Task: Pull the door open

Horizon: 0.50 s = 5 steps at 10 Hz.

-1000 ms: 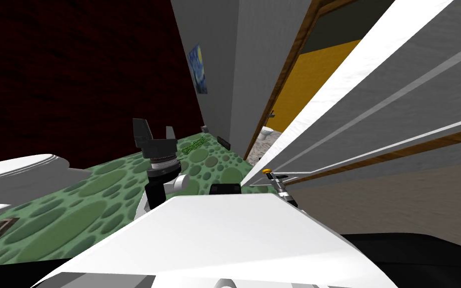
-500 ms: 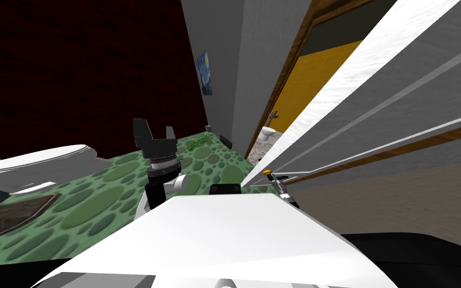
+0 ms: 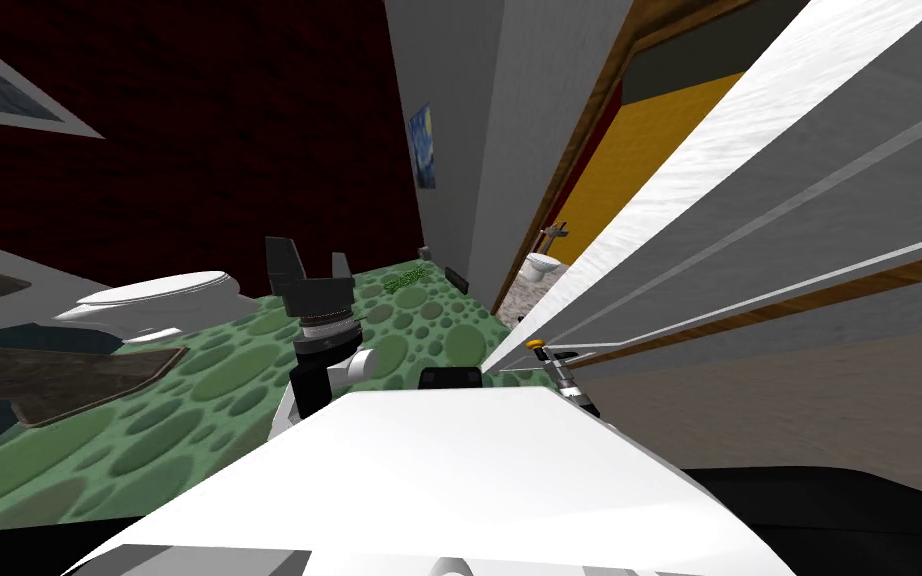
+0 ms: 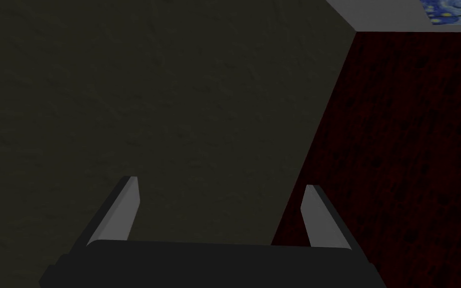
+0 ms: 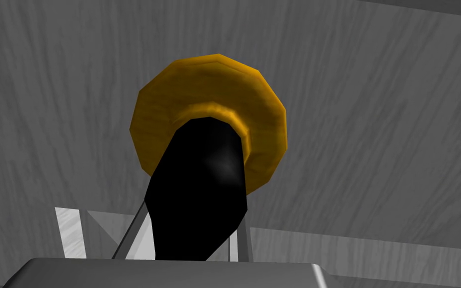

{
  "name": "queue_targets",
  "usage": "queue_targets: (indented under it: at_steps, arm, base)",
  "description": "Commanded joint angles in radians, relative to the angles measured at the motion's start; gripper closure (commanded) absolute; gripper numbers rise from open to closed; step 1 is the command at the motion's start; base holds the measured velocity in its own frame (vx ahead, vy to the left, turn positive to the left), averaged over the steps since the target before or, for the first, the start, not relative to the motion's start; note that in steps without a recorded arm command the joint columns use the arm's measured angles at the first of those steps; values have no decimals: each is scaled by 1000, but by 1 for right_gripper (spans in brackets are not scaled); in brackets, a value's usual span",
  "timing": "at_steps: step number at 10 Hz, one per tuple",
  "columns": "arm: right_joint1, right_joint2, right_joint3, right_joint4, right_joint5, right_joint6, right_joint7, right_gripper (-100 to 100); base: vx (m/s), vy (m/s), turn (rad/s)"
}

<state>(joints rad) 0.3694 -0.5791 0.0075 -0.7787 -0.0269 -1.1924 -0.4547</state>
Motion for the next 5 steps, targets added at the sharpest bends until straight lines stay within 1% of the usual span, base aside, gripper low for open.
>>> queue_targets:
  at_steps: [1,3,5]
  arm:
    - [-2,-6,1,16,2,-15,-3,100]
    - [-6,-11,2,29,4,-28,-7,100]
    - [-10,-15,3,41,5,-38,-10,100]
  base:
    - [-218,-81,160]
    - [-202,-66,156]
    - [-194,-63,132]
